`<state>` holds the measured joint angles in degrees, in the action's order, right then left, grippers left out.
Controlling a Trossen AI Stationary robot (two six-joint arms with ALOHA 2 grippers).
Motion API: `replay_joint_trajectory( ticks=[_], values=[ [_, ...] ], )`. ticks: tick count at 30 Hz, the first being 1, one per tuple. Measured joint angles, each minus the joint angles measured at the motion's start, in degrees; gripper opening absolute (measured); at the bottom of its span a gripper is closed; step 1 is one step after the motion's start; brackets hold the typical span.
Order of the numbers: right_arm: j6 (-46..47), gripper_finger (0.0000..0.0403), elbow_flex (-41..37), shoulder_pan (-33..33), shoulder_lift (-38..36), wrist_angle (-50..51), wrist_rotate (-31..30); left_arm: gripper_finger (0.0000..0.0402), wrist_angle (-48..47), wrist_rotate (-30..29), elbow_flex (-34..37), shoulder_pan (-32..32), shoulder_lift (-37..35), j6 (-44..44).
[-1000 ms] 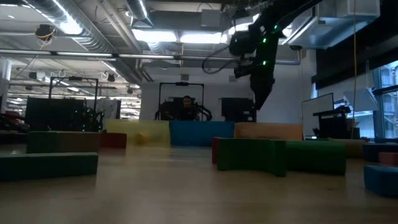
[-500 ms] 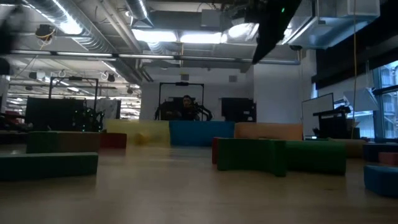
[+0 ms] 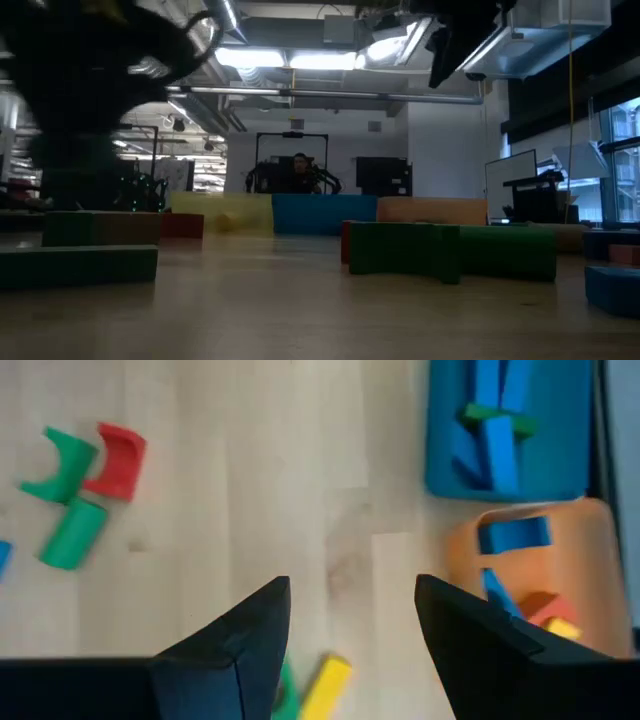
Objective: Sort blocks by size
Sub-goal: Put the green cylindrical block into the yellow bin
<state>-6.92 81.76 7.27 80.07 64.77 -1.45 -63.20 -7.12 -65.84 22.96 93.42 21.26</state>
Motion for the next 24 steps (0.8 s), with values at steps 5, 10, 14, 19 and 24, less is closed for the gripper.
replay_joint_trajectory(
  ticks=[5, 10, 14, 19, 24],
  values=[
    [7.35, 0.0218, 0.00, -4.66, 0.00, -0.13, 0.11, 0.0126, -0.76, -8.94, -0.01, -8.79, -4.79, -9.93],
    [14.28, 0.0218, 0.00, -9.96, 0.00, -0.21, 0.20, 0.0126, 0.22, -17.73, -0.02, -20.02, -8.84, -19.37],
    [20.64, 0.0218, 0.00, -14.35, 0.34, -0.42, -0.36, 0.0127, 5.93, -19.49, -0.02, -31.07, -9.65, -27.12],
    [29.07, 0.0218, -1.07, -20.09, 1.50, -2.74, -2.42, 0.0127, 18.40, -19.56, -0.04, -43.25, -9.29, -33.06],
    [36.27, 0.0218, -4.34, -25.76, 2.64, -7.90, -2.72, 0.0127, 26.33, -17.79, -0.05, -51.44, -8.96, -33.59]
  ],
)
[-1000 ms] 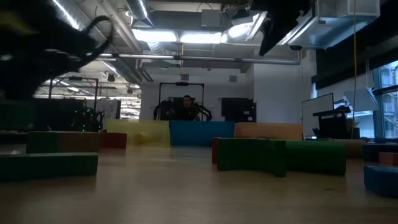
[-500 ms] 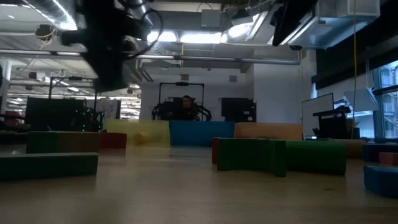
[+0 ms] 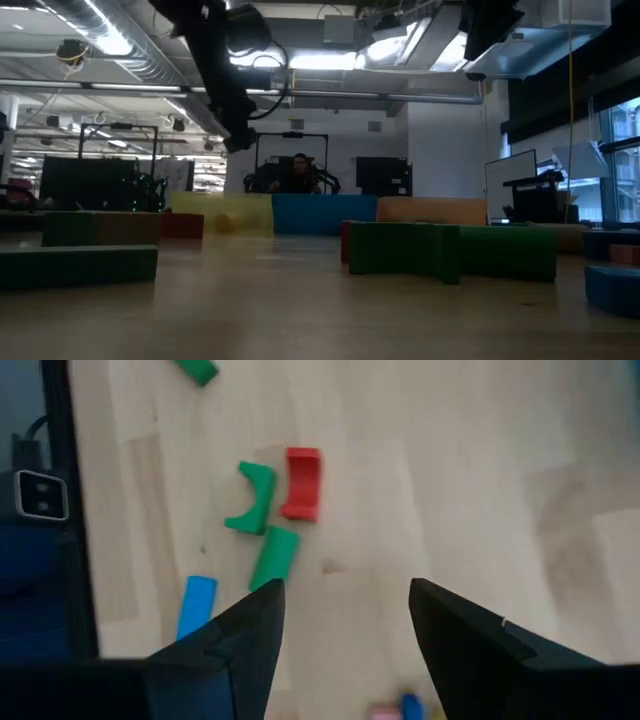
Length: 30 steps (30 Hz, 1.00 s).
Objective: Sort blocks by size
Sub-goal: Put the green cylindrical block into the yellow bin
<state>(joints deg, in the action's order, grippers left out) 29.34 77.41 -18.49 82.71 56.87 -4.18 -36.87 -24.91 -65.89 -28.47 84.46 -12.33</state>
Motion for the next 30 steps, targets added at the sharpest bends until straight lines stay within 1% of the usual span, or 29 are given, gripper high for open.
replay_joint_trajectory(
  ticks=[3, 7, 10, 15, 17, 23, 26, 30],
  values=[
    [3.42, 0.0218, -1.26, -2.76, 0.89, -2.12, -1.72, 0.0127, 1.61, 1.52, 0.00, -3.49, 0.61, 4.38],
    [5.42, 0.0218, -3.43, -5.35, 1.59, -4.84, -4.28, 0.0127, 0.81, 2.17, 0.00, -6.52, 1.90, 19.12],
    [5.58, 0.0218, -4.33, -6.56, 2.11, -4.60, -5.91, 0.0128, 0.41, 2.28, 0.02, -7.79, 3.54, 24.55],
    [5.38, 0.0218, -4.92, -7.55, 3.91, -6.79, -5.33, 0.0134, -0.32, 2.51, 0.05, -9.29, 7.15, 29.08],
    [5.37, 0.0218, -4.87, -8.24, 4.74, -7.45, -5.02, 0.0148, -0.10, 2.51, 0.05, -9.65, 8.67, 30.93],
    [5.44, 0.0218, -4.88, -8.32, 7.66, -8.99, -1.36, 0.0198, -0.17, 4.15, 0.05, -10.61, 12.01, 34.03],
    [7.37, 0.0218, -4.88, -8.32, 9.48, -9.61, -1.27, 0.0212, -0.04, 4.31, 0.05, -10.73, 11.92, 34.85],
    [12.32, 0.0218, -4.88, -8.27, 12.51, -10.84, -2.67, 0.0214, -0.15, 4.40, 0.05, -10.75, 9.76, 33.05]
  ],
)
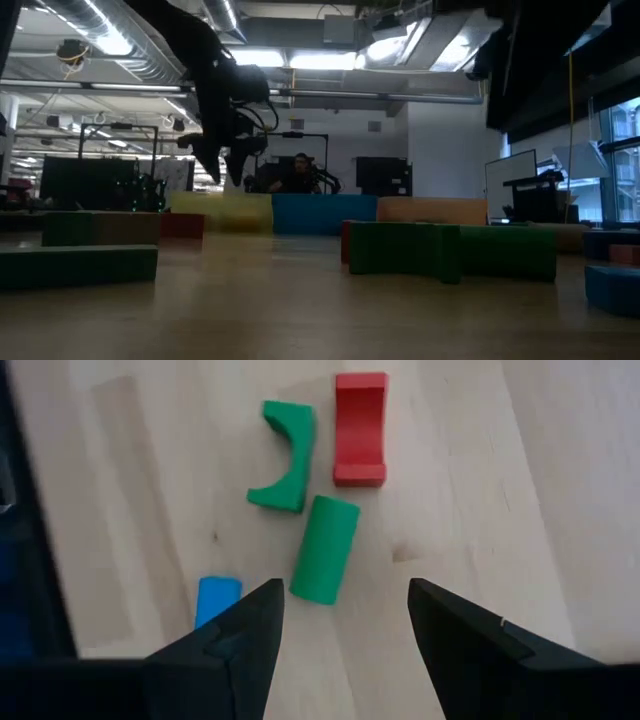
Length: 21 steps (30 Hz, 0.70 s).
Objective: Sort blocks by size
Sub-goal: Put the green cylindrical block into the yellow bin
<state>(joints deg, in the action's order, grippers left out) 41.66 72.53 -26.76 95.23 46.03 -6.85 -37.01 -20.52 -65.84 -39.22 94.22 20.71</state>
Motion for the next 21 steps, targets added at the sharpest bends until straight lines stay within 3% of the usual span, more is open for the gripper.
replay_joint_trajectory(
  ticks=[8, 21],
  values=[
    [9.29, 0.0218, 0.00, 0.00, 5.50, -0.59, -0.22, 0.0208, -0.05, 0.03, -0.02, 0.22, -4.29, -0.09],
    [9.74, 0.0218, 0.01, 0.00, 12.31, -6.01, 1.66, 0.0210, -4.18, 1.12, -0.04, 1.79, -11.18, -4.51]
  ],
)
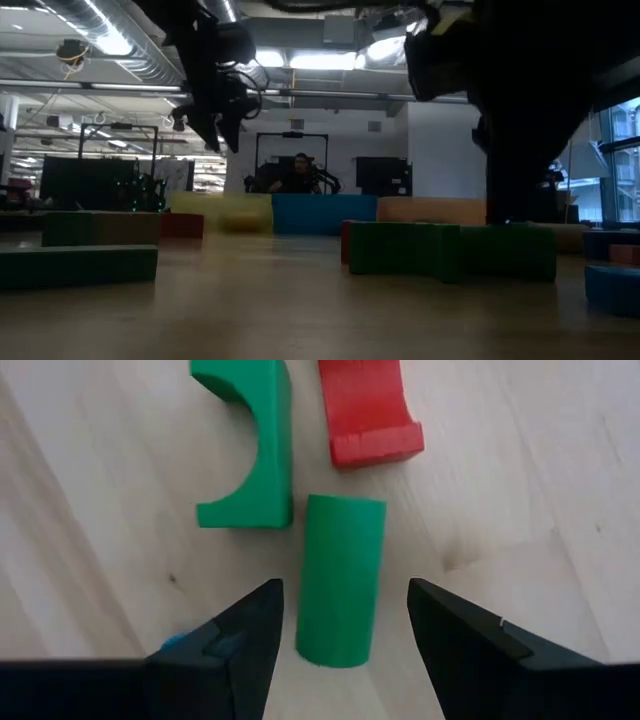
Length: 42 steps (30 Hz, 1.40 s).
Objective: Sort blocks by size
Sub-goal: Put the green cylindrical block into the yellow bin
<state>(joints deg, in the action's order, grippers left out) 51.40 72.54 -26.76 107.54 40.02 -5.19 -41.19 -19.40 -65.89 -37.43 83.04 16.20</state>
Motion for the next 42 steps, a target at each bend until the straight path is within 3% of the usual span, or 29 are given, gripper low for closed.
replay_joint_trajectory(
  ticks=[9, 15, 24, 30, 37, 42],
  values=[
    [-0.63, 0.0210, 0.01, 0.15, 4.01, 0.75, 0.28, 0.0210, -8.79, 0.23, 0.00, 2.87, -5.73, -0.35],
    [-2.23, 0.0135, 0.10, 0.15, 4.62, 1.21, 0.28, 0.0210, -19.61, 0.26, 0.00, 5.70, -10.32, 0.59],
    [-8.82, 0.0135, 0.69, 2.74, 1.15, 3.08, 0.21, 0.0210, -28.15, 0.23, 0.00, 13.08, -21.82, 7.80],
    [-19.30, 0.0135, 5.79, 8.27, 0.17, 6.64, -3.65, 0.0210, -31.74, 0.23, 0.00, 20.94, -28.67, 16.53],
    [-34.43, 0.0141, 11.57, 16.60, 0.10, 5.24, -9.31, 0.0210, -33.51, 0.27, 0.00, 30.43, -31.08, 26.74],
    [-47.44, 0.0140, 12.64, 23.61, 0.10, -6.68, -11.72, 0.0210, -33.26, 0.07, 0.02, 35.67, -30.30, 30.48]
  ],
)
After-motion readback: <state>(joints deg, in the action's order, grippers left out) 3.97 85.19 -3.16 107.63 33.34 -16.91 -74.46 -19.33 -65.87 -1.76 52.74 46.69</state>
